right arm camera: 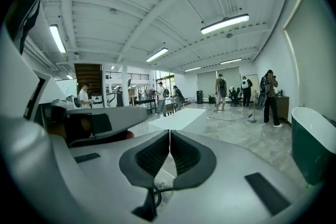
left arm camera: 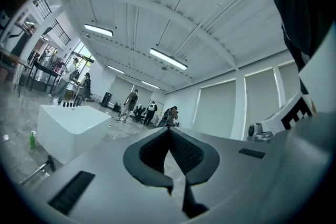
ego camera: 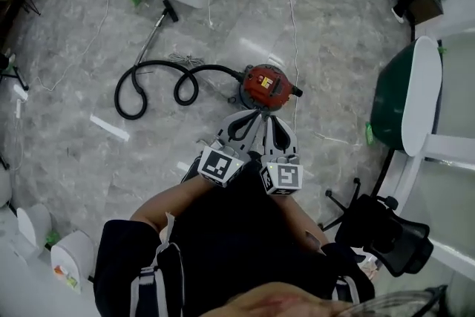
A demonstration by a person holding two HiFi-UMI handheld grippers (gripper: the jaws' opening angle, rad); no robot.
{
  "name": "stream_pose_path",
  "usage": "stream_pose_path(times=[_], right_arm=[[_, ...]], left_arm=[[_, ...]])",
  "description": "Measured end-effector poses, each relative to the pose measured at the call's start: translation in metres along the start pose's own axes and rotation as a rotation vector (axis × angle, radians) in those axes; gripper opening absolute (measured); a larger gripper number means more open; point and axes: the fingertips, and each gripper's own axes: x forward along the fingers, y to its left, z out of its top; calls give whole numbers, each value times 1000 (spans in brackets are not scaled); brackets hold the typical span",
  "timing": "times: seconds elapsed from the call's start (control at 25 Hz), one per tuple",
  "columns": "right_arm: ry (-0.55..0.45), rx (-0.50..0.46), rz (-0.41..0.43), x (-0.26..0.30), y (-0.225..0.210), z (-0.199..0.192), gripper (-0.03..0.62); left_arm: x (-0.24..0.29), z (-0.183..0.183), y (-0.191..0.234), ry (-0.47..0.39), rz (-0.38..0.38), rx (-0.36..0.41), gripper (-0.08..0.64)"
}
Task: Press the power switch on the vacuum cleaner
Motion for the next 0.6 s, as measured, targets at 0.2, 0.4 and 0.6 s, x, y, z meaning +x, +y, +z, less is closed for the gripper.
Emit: stream_pose_path(times=[0.2, 0.4, 0.6], right_arm=[[-119, -4, -34, -28, -23, 32, 20], [-186, -32, -47, -47, -37, 56, 20], [-194, -31, -63, -56, -48, 58, 20]], left_arm=[[6, 20, -18, -28, 5, -13, 18], [19, 16, -48, -15, -36, -15, 18], [31, 14, -63, 20, -63, 4, 18]])
